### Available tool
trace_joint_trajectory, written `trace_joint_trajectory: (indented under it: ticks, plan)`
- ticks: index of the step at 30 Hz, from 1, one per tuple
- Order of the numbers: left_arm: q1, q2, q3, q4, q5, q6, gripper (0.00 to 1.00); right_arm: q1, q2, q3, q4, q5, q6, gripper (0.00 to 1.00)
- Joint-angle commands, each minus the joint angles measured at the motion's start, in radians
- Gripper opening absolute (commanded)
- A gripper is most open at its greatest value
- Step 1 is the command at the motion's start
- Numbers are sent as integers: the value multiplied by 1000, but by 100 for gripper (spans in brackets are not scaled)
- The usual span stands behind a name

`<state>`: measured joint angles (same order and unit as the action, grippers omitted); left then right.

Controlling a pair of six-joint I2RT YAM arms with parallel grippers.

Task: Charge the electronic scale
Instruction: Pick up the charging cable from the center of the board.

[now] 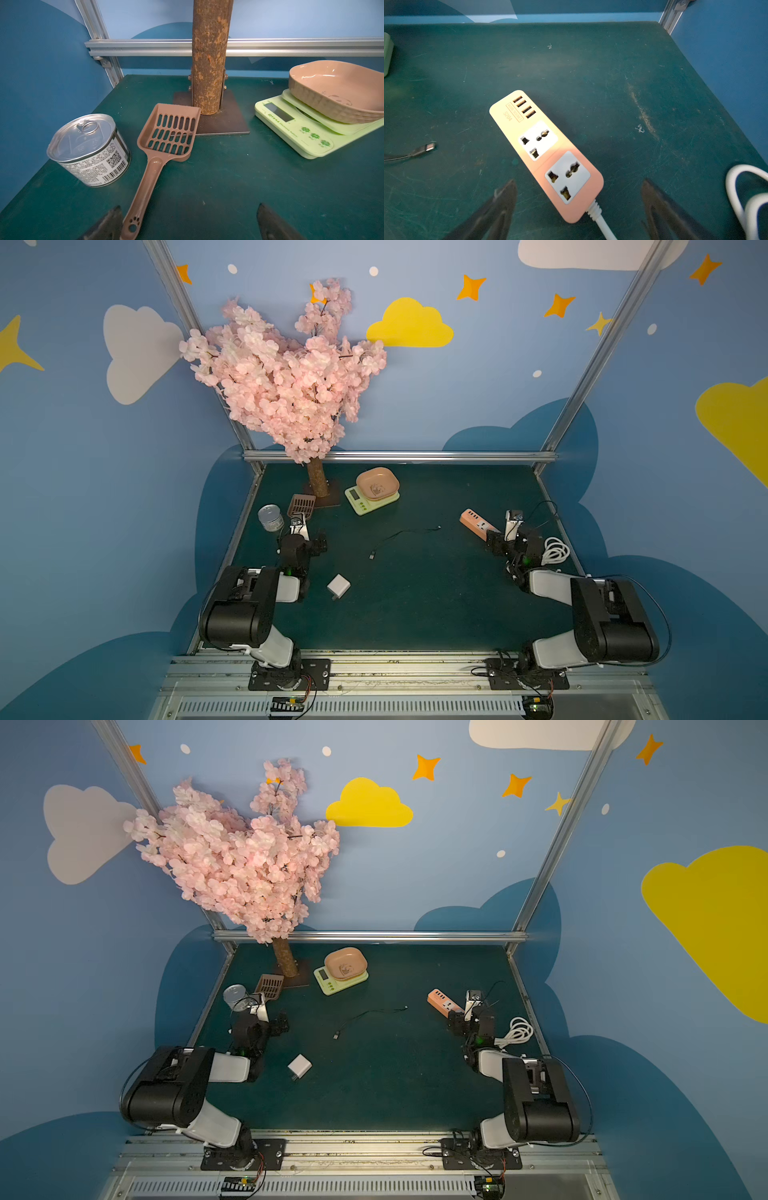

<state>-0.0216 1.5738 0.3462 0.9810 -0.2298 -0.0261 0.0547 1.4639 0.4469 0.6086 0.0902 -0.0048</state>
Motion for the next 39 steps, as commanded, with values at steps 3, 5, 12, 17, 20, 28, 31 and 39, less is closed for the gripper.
trace_joint_trajectory:
  ticks: [3,5,12,17,20,28,31,39]
  plan:
    - [4,9,4,5,12,-2,100,3,7,20,-12,8,-3,93]
    - [4,10,5,6,12,-3,100,3,7,20,-12,8,-1,93]
    - [4,9,4,4,13,-5,100,2,7,18,-11,8,-2,93]
    - [3,6,1,9,13,-1,100,3,6,17,-9,8,-2,93]
    - [-1,-4,-24,53,24,12,100,1,3,16,-6,2,-2,93]
    - [-80,-377,-23,-220,-20,43,100,-14,-84,210,-375,6,24,93]
    - [-86,-520,40,-454,-90,-183,100,-18,-84,335,-511,-23,114,93]
    - [-84,-635,146,-768,-6,-384,100,-25,56,549,-646,-240,400,92]
